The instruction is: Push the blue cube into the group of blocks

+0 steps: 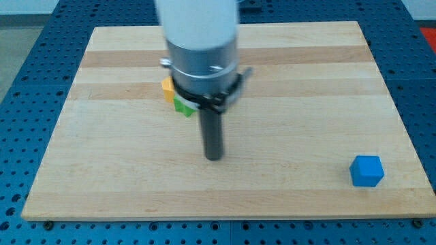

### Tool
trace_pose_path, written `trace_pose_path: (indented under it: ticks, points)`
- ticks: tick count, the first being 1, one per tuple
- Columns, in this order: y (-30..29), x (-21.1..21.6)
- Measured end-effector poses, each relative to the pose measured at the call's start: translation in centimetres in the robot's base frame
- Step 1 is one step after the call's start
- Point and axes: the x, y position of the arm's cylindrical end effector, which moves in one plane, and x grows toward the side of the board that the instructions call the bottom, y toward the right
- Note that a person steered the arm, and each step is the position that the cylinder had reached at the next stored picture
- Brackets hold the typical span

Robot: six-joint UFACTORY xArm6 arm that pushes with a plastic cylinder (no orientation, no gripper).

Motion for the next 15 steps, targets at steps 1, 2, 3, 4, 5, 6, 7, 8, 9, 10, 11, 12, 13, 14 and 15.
trace_pose_path:
  ticks: [1, 2, 3, 4, 5, 6, 7, 8, 9, 10, 11, 12, 13, 14, 15]
  points:
    - [5.7, 2.7]
    - [10.3, 6.9]
    - [13.4, 8.0]
    - [21.8, 7.9]
    - [27.7, 6.9]
    - [25.8, 4.1]
    - [20.1, 1.5]
    - [14.0, 0.2]
    - [11.7, -0.6]
    - [16.6, -1.0]
    - [20.3, 2.2]
    - [18.4, 4.8]
    - [12.6, 5.4]
    - [7.5, 2.0]
    - [3.1, -3.6]
